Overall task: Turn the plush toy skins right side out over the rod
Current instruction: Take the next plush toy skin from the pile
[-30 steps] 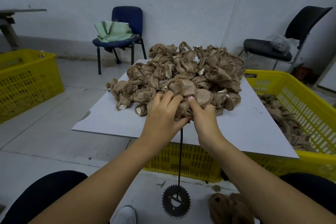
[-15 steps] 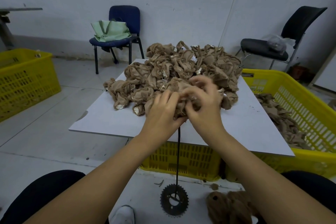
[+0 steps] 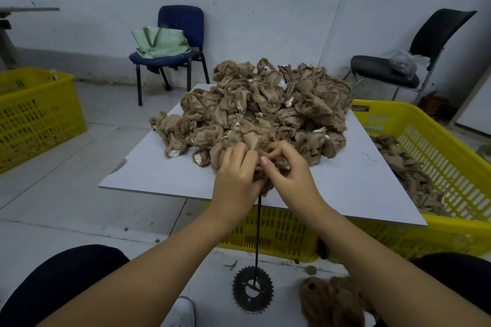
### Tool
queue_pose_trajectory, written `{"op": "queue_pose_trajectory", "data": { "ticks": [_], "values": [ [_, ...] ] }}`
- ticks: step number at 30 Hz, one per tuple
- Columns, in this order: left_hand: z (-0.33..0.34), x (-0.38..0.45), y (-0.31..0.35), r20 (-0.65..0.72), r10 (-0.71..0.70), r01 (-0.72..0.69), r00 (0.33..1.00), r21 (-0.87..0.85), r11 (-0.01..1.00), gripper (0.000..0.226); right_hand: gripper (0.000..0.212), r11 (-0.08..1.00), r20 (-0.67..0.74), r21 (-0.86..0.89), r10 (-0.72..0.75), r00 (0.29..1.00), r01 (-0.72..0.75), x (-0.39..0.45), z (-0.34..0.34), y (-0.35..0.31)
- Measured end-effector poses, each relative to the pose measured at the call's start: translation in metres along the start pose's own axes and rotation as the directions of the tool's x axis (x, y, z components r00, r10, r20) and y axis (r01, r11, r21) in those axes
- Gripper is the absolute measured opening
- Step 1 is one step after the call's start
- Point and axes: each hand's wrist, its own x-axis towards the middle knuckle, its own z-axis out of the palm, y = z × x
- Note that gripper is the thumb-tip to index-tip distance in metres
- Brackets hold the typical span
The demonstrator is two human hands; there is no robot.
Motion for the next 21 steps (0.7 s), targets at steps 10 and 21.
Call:
{"op": "queue_pose_trajectory", "data": {
  "ticks": [10,21],
  "values": [
    [-0.015,-0.001,-0.010,0.295,-0.113,0.237,0.949,-0.430,0.871,0.008,0.021,0.994,0.077,-0.044,0.105,0.991,-0.102,0.005,-0.014,0.002],
    [-0.022,-0.006,-0.035,0.452,-0.111,0.282,0.885,-0.331,0.900,0.030,0.022,0.986,0.205,0.028,0.155,0.966,-0.164,0.008,-0.008,0.021]
  ]
}}
